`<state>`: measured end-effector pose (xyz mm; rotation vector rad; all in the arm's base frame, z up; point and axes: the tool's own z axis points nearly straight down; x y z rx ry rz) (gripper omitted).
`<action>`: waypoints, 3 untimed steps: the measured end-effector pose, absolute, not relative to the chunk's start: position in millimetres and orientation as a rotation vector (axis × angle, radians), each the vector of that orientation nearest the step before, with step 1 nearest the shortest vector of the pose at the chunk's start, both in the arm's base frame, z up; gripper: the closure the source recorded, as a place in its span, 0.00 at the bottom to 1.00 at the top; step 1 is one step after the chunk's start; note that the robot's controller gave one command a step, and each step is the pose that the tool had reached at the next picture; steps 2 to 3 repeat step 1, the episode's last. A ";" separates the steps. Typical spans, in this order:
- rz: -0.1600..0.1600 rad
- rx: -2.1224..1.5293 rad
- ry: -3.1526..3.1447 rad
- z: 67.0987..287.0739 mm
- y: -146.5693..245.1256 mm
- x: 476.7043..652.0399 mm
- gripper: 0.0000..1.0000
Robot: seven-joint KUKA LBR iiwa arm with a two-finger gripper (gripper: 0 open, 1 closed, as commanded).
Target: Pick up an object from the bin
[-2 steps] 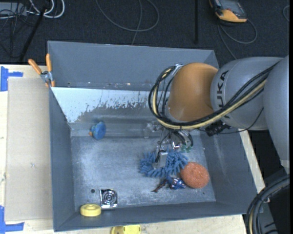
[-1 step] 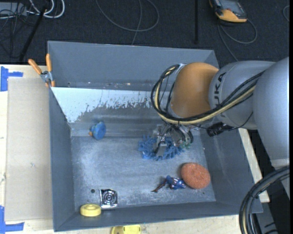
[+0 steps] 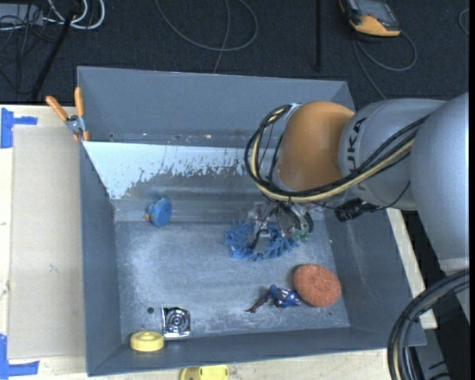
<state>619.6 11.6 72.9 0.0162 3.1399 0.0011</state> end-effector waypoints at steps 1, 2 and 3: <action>0.000 -0.011 3.135 227.2 2.6 619.0 1.00; 0.000 -0.011 3.135 227.2 2.6 619.0 1.00; 0.000 -0.011 3.135 227.2 2.6 619.0 1.00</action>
Offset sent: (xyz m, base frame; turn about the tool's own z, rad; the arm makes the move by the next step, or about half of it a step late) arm 0.0000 0.0000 0.0000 0.0000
